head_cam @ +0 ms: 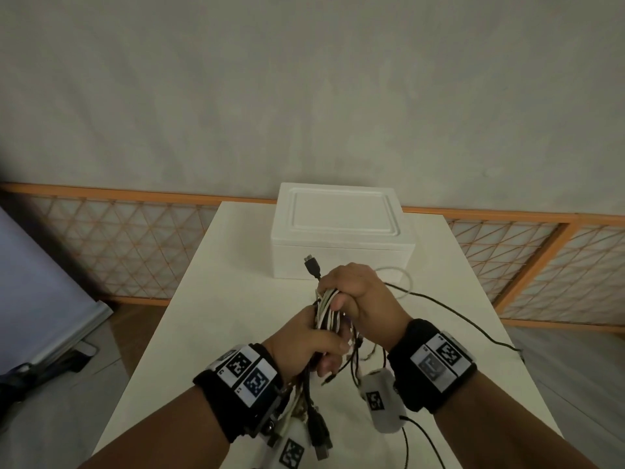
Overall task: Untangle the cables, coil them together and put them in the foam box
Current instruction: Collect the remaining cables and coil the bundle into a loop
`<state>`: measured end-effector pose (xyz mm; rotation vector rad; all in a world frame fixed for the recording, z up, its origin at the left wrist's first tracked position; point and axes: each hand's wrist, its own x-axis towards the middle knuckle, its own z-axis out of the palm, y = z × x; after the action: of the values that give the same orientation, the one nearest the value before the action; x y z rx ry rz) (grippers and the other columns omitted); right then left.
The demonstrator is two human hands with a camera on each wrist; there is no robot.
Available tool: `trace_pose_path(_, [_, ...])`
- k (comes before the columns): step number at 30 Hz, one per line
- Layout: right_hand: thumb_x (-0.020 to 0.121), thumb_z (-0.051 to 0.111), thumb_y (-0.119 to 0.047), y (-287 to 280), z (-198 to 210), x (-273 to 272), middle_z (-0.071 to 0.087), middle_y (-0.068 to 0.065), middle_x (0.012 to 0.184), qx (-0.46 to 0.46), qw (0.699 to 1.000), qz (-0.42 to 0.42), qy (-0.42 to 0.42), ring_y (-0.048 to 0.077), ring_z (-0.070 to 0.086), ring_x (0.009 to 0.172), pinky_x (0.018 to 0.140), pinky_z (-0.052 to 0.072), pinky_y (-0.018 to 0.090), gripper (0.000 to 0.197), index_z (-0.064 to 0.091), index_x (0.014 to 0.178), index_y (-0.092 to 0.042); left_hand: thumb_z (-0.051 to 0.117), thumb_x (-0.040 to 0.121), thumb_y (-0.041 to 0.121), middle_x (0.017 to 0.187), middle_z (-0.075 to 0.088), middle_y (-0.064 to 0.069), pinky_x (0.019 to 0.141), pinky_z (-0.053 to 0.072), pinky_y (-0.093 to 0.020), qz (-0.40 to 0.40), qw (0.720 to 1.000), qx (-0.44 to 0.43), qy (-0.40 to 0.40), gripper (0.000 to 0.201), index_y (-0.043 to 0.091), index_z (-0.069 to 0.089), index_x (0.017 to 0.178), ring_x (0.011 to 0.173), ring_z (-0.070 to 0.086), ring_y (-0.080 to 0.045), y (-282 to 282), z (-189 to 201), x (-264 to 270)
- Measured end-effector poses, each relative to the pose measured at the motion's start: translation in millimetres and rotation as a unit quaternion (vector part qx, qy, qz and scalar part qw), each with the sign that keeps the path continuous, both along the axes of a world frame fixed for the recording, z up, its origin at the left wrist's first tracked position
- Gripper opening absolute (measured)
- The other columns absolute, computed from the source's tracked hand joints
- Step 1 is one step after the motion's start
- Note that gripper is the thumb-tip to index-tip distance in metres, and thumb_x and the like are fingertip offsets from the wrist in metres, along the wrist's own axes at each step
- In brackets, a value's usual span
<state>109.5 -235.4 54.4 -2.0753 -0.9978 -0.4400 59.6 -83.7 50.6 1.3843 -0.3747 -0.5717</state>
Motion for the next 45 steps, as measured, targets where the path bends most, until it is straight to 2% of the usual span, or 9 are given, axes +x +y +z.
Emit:
trace_pose_path(6, [0.085,0.051,-0.053,6,14,4,0.045,0.013,0.056,0.122,0.956,0.001,0.267,0.022,0.046,0.054,0.058,0.04,0.032,0.059,0.049,0.063,0.002,0.06,0.061,0.01,0.041,0.047,-0.003,0.059,0.041,-0.033,-0.076,0.996,-0.046,0.006,0.008,0.004,0.054,0.061,0.037,0.042,-0.016,-9,2,-3])
trace_pose_path(10, [0.087,0.042,-0.058,1,10,3,0.06,-0.008,0.068,0.05,0.984,-0.035,0.165,0.007,0.055,0.065,0.062,0.043,0.023,0.044,0.062,0.08,-0.019,0.061,0.058,0.009,0.04,0.047,-0.003,0.06,0.042,-0.032,-0.047,0.998,-0.04,-0.001,0.005,0.007,0.058,0.061,0.037,0.044,-0.016,-3,-2,4])
trace_pose_path(15, [0.098,0.042,-0.03,-16,-35,2,0.069,0.006,0.1,-0.067,0.978,-0.137,-0.141,0.016,0.056,0.089,0.088,0.039,0.03,0.029,0.048,0.118,-0.01,0.061,0.059,0.008,0.04,0.044,-0.003,0.058,0.045,-0.029,-0.02,0.991,-0.131,0.035,0.015,0.001,0.054,0.069,0.034,0.042,-0.016,4,-11,9])
trace_pose_path(25, [0.076,0.067,-0.035,-57,-93,-1,0.066,-0.009,0.099,-0.232,0.908,-0.347,0.033,0.02,0.064,0.094,0.086,0.045,0.046,0.036,0.053,0.108,-0.027,0.058,0.061,0.006,0.04,0.046,0.001,0.058,0.044,-0.028,-0.053,0.974,-0.215,0.041,0.008,0.009,0.059,0.068,0.035,0.046,-0.013,-5,1,2])
trace_pose_path(31, [0.088,0.052,-0.034,-57,-64,12,0.062,-0.011,0.091,-0.029,0.856,-0.395,0.333,0.024,0.06,0.091,0.08,0.049,0.038,0.009,0.061,0.085,-0.034,0.059,0.062,0.008,0.04,0.046,0.002,0.057,0.045,-0.027,-0.027,0.973,-0.228,0.033,0.006,0.01,0.06,0.067,0.034,0.045,-0.012,3,-3,3])
trace_pose_path(36, [0.086,0.046,-0.041,-67,-52,17,0.064,-0.014,0.088,-0.282,0.836,-0.421,0.213,0.017,0.059,0.099,0.091,0.037,0.041,0.019,0.062,0.083,-0.033,0.064,0.058,0.008,0.038,0.046,0.0,0.056,0.045,-0.027,-0.001,0.972,-0.233,0.034,0.009,0.009,0.06,0.066,0.032,0.045,-0.013,14,2,6])
trace_pose_path(39, [0.08,0.055,-0.051,-67,-53,18,0.05,-0.015,0.133,-0.289,0.821,-0.446,0.209,0.017,0.048,0.119,0.1,0.031,0.047,0.04,0.055,0.118,-0.04,0.061,0.061,0.007,0.039,0.046,0.001,0.057,0.045,-0.027,-0.017,0.969,-0.244,0.03,0.007,0.008,0.059,0.068,0.033,0.045,-0.013,10,3,-1])
trace_pose_path(42, [0.07,0.056,-0.074,-69,-53,18,0.051,-0.01,0.129,-0.228,0.801,-0.476,0.283,0.02,0.049,0.117,0.093,0.036,0.044,0.066,0.049,0.125,-0.037,0.065,0.069,0.007,0.046,0.053,0.002,0.061,0.048,-0.028,-0.057,0.949,-0.309,0.038,0.008,0.007,0.059,0.075,0.04,0.051,-0.011,10,6,-4])
trace_pose_path(45, [0.069,0.051,-0.078,-70,-58,11,0.056,-0.007,0.121,-0.242,0.845,-0.455,0.138,0.021,0.055,0.107,0.087,0.039,0.042,0.066,0.059,0.116,-0.032,0.065,0.074,0.007,0.05,0.056,0.002,0.063,0.048,-0.029,-0.073,0.937,-0.341,0.04,0.009,0.005,0.058,0.078,0.044,0.054,-0.011,17,12,-1])
